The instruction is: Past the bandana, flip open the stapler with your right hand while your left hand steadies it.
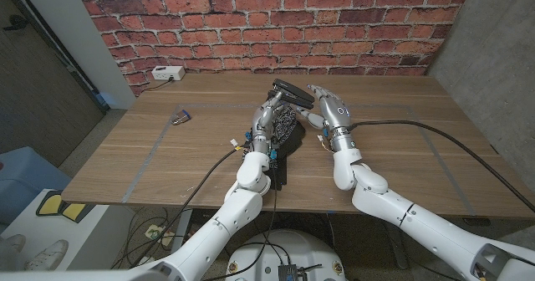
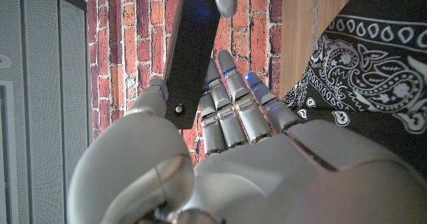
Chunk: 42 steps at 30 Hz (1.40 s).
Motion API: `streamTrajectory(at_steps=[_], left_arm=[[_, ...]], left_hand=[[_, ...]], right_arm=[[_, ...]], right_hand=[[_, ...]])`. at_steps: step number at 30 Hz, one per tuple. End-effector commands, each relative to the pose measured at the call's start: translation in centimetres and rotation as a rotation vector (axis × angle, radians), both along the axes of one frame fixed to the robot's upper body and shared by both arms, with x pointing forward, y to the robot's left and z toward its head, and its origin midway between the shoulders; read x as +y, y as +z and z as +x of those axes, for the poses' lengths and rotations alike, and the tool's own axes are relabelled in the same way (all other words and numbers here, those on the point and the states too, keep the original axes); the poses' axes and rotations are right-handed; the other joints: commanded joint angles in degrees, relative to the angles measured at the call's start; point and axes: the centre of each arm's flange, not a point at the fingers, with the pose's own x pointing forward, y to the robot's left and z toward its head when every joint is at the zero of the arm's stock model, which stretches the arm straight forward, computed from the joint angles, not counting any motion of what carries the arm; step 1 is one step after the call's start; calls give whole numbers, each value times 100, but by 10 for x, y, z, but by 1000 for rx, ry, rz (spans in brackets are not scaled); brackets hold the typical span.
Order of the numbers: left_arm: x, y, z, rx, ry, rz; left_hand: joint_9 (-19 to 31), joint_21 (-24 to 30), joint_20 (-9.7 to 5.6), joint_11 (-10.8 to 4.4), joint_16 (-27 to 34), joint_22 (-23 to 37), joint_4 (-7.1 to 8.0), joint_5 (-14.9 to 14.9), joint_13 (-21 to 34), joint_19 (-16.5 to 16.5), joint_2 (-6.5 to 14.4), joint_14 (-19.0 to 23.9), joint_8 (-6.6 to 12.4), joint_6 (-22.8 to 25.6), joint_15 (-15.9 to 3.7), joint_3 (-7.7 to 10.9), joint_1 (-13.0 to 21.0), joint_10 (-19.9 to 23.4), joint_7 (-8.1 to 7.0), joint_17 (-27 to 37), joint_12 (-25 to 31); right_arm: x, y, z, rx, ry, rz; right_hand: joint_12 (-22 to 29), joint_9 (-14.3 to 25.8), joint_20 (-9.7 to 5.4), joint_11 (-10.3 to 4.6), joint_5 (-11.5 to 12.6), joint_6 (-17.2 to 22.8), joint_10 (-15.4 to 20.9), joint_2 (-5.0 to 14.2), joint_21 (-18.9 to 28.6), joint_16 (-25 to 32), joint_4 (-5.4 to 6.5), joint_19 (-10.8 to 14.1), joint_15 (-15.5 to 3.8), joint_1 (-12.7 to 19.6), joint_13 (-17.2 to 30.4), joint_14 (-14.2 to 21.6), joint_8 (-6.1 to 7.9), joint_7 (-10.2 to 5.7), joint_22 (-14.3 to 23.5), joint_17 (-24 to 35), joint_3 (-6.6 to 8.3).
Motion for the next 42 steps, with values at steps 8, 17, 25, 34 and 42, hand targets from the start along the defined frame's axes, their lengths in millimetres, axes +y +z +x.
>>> streamTrajectory(at_steps=[8, 17, 25, 34, 42], left_arm=[[2, 2, 1, -20, -1, 18], [4, 5, 6, -27, -16, 42], [5, 7, 10, -35, -26, 72], [3, 11, 13, -45, -37, 95], [1, 10, 14, -44, -41, 95]], left_hand=[[26, 42, -240, -495, -28, 13, 535, 65, 26, 54, 508, -20, 1, 300, -729, 469, 563, 470, -369, -3, -6], [84, 57, -286, -499, -66, 17, 578, 101, 55, 75, 521, -3, 65, 405, -733, 473, 571, 506, -381, -16, 6], [138, 68, -301, -503, -76, 21, 577, 124, 80, 85, 516, 27, 94, 424, -751, 470, 600, 531, -389, -14, 16], [194, 70, -293, -502, -93, 23, 578, 144, 106, 74, 506, 46, 118, 429, -741, 461, 627, 523, -402, -14, 12], [239, 72, -286, -504, -106, 23, 582, 159, 128, 66, 497, 63, 134, 433, -743, 447, 645, 527, -379, -11, 13]], right_arm=[[-16, 6, -4, 70, 139, 67], [-19, 10, -2, 99, 231, 120], [-21, 17, 0, 119, 298, 152], [-24, 23, 3, 148, 360, 163], [-28, 30, 4, 164, 426, 189]], right_hand=[[41, -37, 53, 55, 39, 138, 123, -36, -54, 26, 42, -2, -575, -139, -11, 6, 48, -8, 9, -37, -46], [37, -75, 70, 87, 55, 226, 169, 27, -71, 60, 49, 9, -568, -162, -17, 70, 68, 26, 10, -65, -30], [104, -130, 117, 149, 38, 447, 405, 82, -87, 118, 101, 48, -537, -299, -11, 171, 131, 68, 12, -93, -53], [141, -183, 150, 146, 24, 575, 552, 105, -75, 192, 93, 153, -565, -340, 5, 379, 150, 82, 15, -143, -55], [132, -201, 160, 166, 15, 570, 549, 103, -86, 183, 117, 150, -551, -406, 10, 366, 138, 106, 16, -159, -76]])
